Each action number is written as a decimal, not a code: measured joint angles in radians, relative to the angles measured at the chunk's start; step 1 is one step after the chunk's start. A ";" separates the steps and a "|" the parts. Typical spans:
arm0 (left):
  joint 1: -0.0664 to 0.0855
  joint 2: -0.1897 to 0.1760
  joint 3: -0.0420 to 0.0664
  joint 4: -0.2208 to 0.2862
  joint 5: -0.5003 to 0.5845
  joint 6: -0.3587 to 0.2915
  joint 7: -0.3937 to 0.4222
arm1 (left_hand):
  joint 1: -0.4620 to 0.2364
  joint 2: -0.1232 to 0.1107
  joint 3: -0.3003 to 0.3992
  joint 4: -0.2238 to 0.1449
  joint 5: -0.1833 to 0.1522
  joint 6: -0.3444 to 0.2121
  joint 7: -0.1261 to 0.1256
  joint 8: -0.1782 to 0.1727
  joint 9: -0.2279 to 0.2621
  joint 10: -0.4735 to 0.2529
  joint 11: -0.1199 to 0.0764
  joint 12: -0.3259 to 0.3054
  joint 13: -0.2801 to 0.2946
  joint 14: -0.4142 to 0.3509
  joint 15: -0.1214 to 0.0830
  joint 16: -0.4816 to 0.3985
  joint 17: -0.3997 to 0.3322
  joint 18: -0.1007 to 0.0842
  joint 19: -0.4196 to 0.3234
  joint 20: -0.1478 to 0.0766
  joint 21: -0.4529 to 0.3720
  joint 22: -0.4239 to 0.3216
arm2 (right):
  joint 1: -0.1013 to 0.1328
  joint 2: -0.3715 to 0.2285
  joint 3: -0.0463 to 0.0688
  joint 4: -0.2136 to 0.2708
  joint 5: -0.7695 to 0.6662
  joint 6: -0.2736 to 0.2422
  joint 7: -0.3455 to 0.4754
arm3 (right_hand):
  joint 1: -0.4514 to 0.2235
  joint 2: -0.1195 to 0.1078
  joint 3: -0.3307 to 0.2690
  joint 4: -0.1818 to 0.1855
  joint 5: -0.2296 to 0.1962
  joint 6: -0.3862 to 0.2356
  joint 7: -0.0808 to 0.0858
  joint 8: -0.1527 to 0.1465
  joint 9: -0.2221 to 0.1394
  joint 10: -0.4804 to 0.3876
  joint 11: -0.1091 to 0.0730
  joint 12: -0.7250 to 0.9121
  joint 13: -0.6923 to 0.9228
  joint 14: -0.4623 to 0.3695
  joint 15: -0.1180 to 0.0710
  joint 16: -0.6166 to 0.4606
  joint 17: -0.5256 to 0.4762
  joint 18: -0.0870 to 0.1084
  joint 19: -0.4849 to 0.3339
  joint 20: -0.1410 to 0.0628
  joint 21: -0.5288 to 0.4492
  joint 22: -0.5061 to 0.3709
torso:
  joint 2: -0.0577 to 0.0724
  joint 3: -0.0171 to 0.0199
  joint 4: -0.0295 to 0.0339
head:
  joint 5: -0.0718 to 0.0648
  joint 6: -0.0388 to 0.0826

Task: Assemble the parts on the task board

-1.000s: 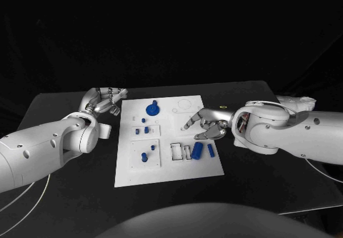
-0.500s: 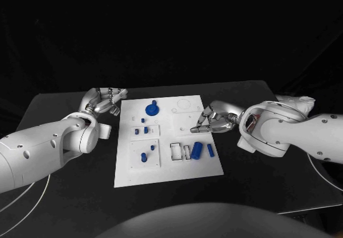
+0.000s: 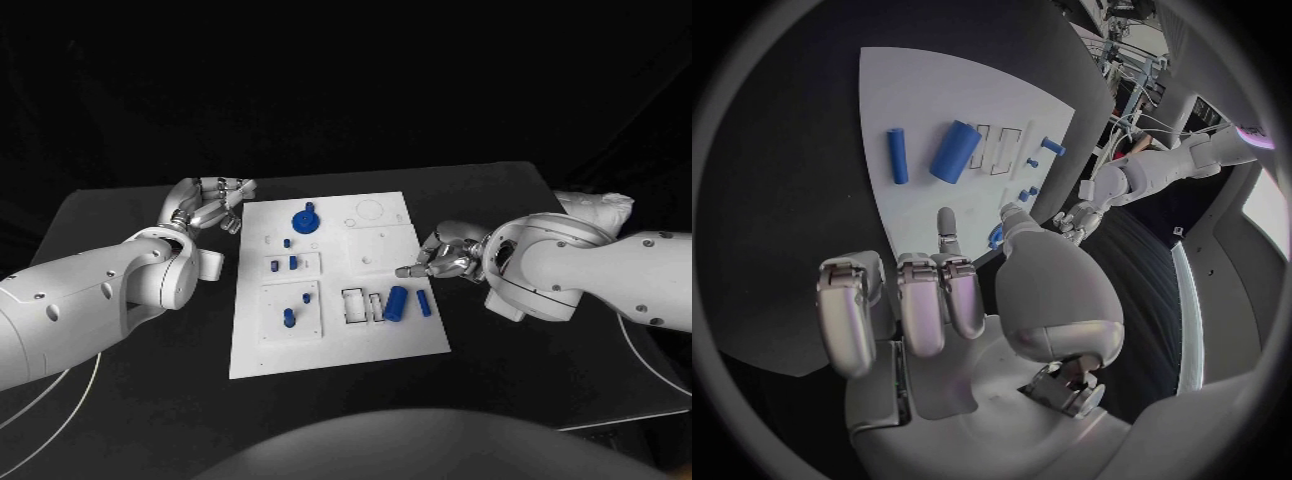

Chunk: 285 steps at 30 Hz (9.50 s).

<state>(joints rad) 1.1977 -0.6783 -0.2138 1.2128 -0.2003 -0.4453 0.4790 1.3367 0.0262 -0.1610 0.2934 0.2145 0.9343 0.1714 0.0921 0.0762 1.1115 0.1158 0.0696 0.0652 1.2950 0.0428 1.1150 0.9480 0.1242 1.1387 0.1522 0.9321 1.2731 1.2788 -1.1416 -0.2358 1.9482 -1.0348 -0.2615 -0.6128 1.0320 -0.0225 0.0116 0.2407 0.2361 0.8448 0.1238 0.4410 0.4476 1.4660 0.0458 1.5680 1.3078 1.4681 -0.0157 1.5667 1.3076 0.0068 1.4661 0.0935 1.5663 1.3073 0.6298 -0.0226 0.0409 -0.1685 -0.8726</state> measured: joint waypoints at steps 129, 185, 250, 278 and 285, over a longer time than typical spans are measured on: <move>0.000 -0.006 0.000 0.000 -0.002 0.010 -0.007 | 0.005 0.005 -0.003 -0.003 0.000 0.000 0.000 0.004 0.000 0.000 0.000 0.000 0.000 -0.004 -0.004 0.000 -0.001 0.000 -0.004 -0.004 0.000 0.000 | -0.051 0.142 0.004 -0.110 0.150 0.027 -0.059 | 0.281 0.137 0.256 -0.291 -0.019 -0.130 0.091 -0.121 -0.109 0.000 0.057 0.000 0.000 -0.003 0.057 0.000 0.000 0.000 -0.002 0.052 0.000 0.001 | 0.000 -0.0003 0.0002 | -0.003 0.000; -0.006 -0.004 0.000 -0.004 -0.004 0.014 -0.009 | 0.005 0.005 -0.005 0.000 0.000 0.000 0.000 0.004 0.000 0.000 0.000 0.000 0.001 -0.004 -0.004 0.000 -0.003 0.000 -0.004 -0.004 0.000 0.000 | -0.043 0.193 0.000 -0.135 0.727 -0.014 0.123 | 0.195 0.102 0.208 -0.199 -0.059 -0.014 0.096 -0.209 -0.153 0.000 0.043 0.000 0.000 0.000 0.046 0.000 0.000 0.000 -0.002 0.044 0.000 0.000 | 0.000 -0.0003 0.0006 | 0.009 0.000; -0.007 -0.010 0.000 -0.001 -0.010 0.014 -0.009 | 0.005 0.005 -0.005 0.000 0.000 0.000 0.000 0.004 0.000 0.000 0.000 0.000 0.000 -0.004 -0.004 0.000 -0.003 0.000 -0.004 -0.004 0.000 0.000 | -0.040 0.225 0.004 -0.165 0.726 -0.003 0.045 | 0.135 0.050 0.056 -0.128 -0.180 -0.030 0.064 -0.247 -0.171 0.000 0.057 0.000 0.000 -0.003 0.057 0.000 0.000 0.000 -0.002 0.052 0.000 0.000 | 0.000 -0.0004 0.0001 | 0.009 0.000; -0.007 -0.008 0.000 -0.001 -0.011 0.015 -0.009 | 0.005 0.005 -0.008 -0.003 0.000 0.000 0.000 0.004 0.000 0.000 0.000 0.000 0.000 -0.004 -0.004 -0.004 -0.004 0.000 -0.004 -0.004 -0.005 0.000 | -0.047 0.187 0.000 -0.088 0.524 -0.064 0.095 | 0.162 0.098 -0.097 -0.088 -0.190 -0.019 -0.022 0.199 0.173 -0.001 -0.016 0.000 0.000 -0.001 -0.003 0.000 0.000 0.000 0.000 -0.009 0.000 0.000 | 0.000 0.0003 -0.0001 | 0.011 0.000; -0.009 -0.007 0.000 -0.003 -0.011 0.015 -0.009 | 0.005 0.005 -0.008 -0.003 0.000 0.000 0.000 0.004 0.000 0.000 0.000 0.000 0.000 -0.004 -0.004 -0.004 -0.004 0.000 -0.004 -0.004 -0.005 0.000 | -0.050 0.180 0.001 -0.062 0.317 -0.111 0.128 | 0.192 0.106 -0.122 -0.093 -0.190 -0.136 -0.043 0.392 0.374 0.000 -0.022 0.000 0.000 -0.003 -0.019 0.000 0.000 0.000 0.000 -0.019 0.000 0.000 | 0.000 0.0007 -0.0012 | 0.008 0.000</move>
<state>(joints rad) 1.1887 -0.6850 -0.2140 1.2101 -0.2111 -0.4300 0.4700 1.3420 0.0315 -0.1692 0.2904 0.2145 0.9343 0.1714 0.0960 0.0762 1.1115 0.1158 0.0696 0.0654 1.2914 0.0392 1.1110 0.9442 0.1243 1.1351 0.1486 0.9273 1.2730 1.2289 -0.9618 -0.2353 1.8857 -0.7175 -0.3727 -0.4847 1.2243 0.0837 -0.1103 0.1478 0.0461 0.7087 0.0804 0.8325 0.8218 1.4661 0.0242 1.5681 1.3080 1.4651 -0.0346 1.5667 1.3075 0.0066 1.4662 0.0749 1.5663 1.3074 0.6300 -0.0220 0.0397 -0.1606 -0.8726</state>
